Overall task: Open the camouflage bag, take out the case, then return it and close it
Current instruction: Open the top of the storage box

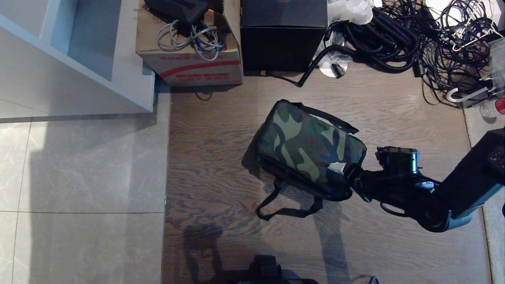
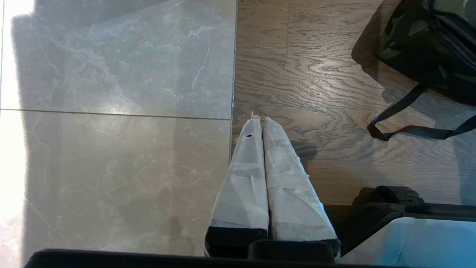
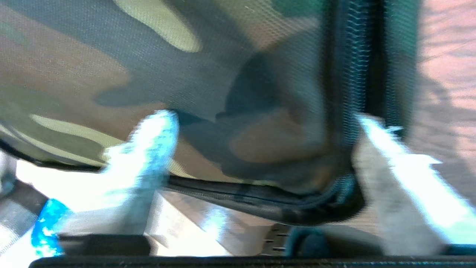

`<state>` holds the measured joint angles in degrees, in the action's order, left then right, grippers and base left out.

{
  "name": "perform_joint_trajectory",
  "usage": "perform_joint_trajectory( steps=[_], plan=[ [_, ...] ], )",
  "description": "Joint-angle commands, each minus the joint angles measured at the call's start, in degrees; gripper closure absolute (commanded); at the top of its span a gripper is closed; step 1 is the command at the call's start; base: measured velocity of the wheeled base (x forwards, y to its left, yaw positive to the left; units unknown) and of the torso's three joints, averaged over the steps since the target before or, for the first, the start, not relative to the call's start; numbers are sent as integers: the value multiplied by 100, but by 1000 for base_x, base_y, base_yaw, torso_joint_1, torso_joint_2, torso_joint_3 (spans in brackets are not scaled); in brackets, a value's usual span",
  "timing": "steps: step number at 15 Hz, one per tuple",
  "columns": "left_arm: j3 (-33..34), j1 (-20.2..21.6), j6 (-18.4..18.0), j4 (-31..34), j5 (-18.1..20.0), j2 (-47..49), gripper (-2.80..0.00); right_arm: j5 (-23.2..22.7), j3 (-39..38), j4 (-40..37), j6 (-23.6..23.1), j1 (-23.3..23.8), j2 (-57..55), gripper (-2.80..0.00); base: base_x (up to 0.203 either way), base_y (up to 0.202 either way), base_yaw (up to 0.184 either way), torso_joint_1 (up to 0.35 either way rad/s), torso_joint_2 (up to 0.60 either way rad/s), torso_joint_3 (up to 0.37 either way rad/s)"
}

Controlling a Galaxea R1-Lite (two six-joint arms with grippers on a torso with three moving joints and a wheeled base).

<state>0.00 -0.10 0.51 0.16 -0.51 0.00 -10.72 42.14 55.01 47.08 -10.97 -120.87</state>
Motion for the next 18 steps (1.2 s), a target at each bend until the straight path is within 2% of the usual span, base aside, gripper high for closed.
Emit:
perform_joint_trajectory(
  steps=[1, 3, 10, 13, 18],
  plan=[
    [0, 1, 2, 2, -2, 0, 0, -18, -72, 56, -246, -3, 33, 0, 0, 0, 0, 0, 0, 0],
    [0, 1, 2, 2, -2, 0, 0, -12, -260, 74, -636, -1, 183, 0, 0, 0, 0, 0, 0, 0],
    [0, 1, 2, 2, -2, 0, 0, -6, -529, 51, -652, 113, 940, 0, 0, 0, 0, 0, 0, 0],
    [0, 1, 2, 2, -2, 0, 0, 2, -437, 60, -681, 318, 1308, 0, 0, 0, 0, 0, 0, 0],
    [0, 1, 2, 2, -2, 0, 0, -16, 153, 56, -675, 898, 1533, 0, 0, 0, 0, 0, 0, 0]
  ],
)
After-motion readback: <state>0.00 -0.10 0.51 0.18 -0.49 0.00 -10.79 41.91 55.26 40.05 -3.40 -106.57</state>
